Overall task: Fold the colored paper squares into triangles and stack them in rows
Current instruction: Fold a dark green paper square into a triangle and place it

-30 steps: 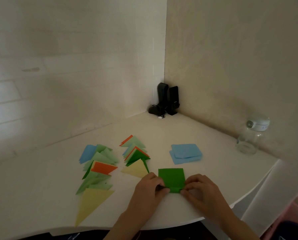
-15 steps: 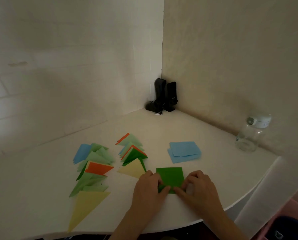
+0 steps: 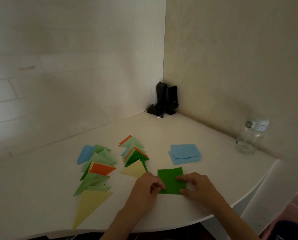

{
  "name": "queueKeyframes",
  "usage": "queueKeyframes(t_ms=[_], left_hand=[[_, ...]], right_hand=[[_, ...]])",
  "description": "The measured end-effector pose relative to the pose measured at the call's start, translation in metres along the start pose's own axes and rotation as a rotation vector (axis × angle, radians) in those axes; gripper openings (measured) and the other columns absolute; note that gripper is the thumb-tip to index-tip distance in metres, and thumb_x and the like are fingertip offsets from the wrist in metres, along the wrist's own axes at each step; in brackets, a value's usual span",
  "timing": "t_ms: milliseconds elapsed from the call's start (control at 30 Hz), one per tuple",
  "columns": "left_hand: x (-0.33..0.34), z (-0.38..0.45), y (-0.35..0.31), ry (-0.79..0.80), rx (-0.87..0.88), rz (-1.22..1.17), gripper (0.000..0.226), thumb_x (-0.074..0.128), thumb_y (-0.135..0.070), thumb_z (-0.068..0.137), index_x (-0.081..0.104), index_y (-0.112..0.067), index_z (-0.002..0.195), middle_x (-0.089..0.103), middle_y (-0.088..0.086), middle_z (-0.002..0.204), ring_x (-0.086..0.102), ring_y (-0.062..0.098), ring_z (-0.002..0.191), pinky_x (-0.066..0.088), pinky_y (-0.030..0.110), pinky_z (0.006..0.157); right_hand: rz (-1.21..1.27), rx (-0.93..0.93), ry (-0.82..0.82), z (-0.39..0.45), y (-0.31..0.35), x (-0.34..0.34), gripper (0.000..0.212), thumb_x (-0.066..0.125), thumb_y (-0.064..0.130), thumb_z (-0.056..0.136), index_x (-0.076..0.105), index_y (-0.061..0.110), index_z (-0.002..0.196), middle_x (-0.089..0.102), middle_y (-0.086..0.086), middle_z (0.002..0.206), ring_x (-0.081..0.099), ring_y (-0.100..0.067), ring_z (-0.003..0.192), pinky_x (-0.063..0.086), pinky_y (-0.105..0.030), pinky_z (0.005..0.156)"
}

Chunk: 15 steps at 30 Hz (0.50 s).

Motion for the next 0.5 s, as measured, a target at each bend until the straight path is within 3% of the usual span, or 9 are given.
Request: queueKeyframes(t_ms=[67, 133, 267, 433, 500], left_hand=[[0.003, -0.001, -0.005, -0.005, 0.060, 0.113, 0.019, 0.056, -0.004, 0.086, 0.069, -0.018, 0.086, 0.047, -0.010, 0.085, 0.045, 0.002, 0.078, 0.032, 0.009, 0.071], [0.005, -0.004, -0.011, -0.057, 0.126, 0.290, 0.017, 0.050, -0.014, 0.090, 0.067, -0.017, 0.091, 0.050, -0.003, 0.093, 0.043, 0.010, 0.087, 0.033, 0.017, 0.073], [0.009, -0.014, -0.028, -0.150, 0.215, 0.498, 0.029, 0.040, -0.036, 0.081, 0.066, -0.023, 0.076, 0.053, -0.005, 0.077, 0.049, 0.013, 0.071, 0.043, 0.025, 0.057], [0.017, -0.020, -0.037, -0.160, 0.197, 0.523, 0.038, 0.045, -0.060, 0.075, 0.060, -0.027, 0.089, 0.060, -0.010, 0.082, 0.055, 0.013, 0.077, 0.046, 0.031, 0.066], [0.017, -0.020, -0.035, -0.179, 0.196, 0.534, 0.037, 0.051, -0.058, 0.069, 0.054, -0.029, 0.091, 0.060, -0.013, 0.081, 0.056, 0.011, 0.077, 0.046, 0.029, 0.070]], right_hand=[[-0.008, 0.009, 0.009, -0.002, 0.001, -0.003, 0.037, 0.069, 0.034, 0.078, 0.059, 0.042, 0.113, 0.057, 0.007, 0.114, 0.052, -0.010, 0.103, 0.041, -0.019, 0.088], [0.010, 0.017, -0.017, -0.007, 0.001, -0.006, 0.033, 0.064, 0.022, 0.084, 0.063, 0.033, 0.114, 0.059, 0.002, 0.108, 0.053, -0.006, 0.089, 0.036, -0.003, 0.073], [0.082, 0.044, -0.145, -0.023, 0.005, -0.006, 0.027, 0.057, 0.012, 0.085, 0.070, 0.028, 0.103, 0.060, 0.002, 0.080, 0.048, 0.000, 0.063, 0.038, -0.003, 0.062], [0.090, 0.009, -0.161, -0.036, 0.024, 0.005, 0.031, 0.056, 0.011, 0.084, 0.069, 0.027, 0.107, 0.068, 0.001, 0.104, 0.050, 0.001, 0.075, 0.035, 0.004, 0.066], [0.085, -0.024, -0.134, -0.039, 0.034, 0.009, 0.033, 0.055, 0.010, 0.084, 0.067, 0.027, 0.109, 0.070, 0.002, 0.104, 0.055, -0.002, 0.082, 0.034, 0.003, 0.067]])
Point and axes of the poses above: each hand's wrist, its own z-axis towards the middle knuckle, its own x-axis out of the palm, y = z × x, the point moved 3 cm from there along z, towards the middle knuckle
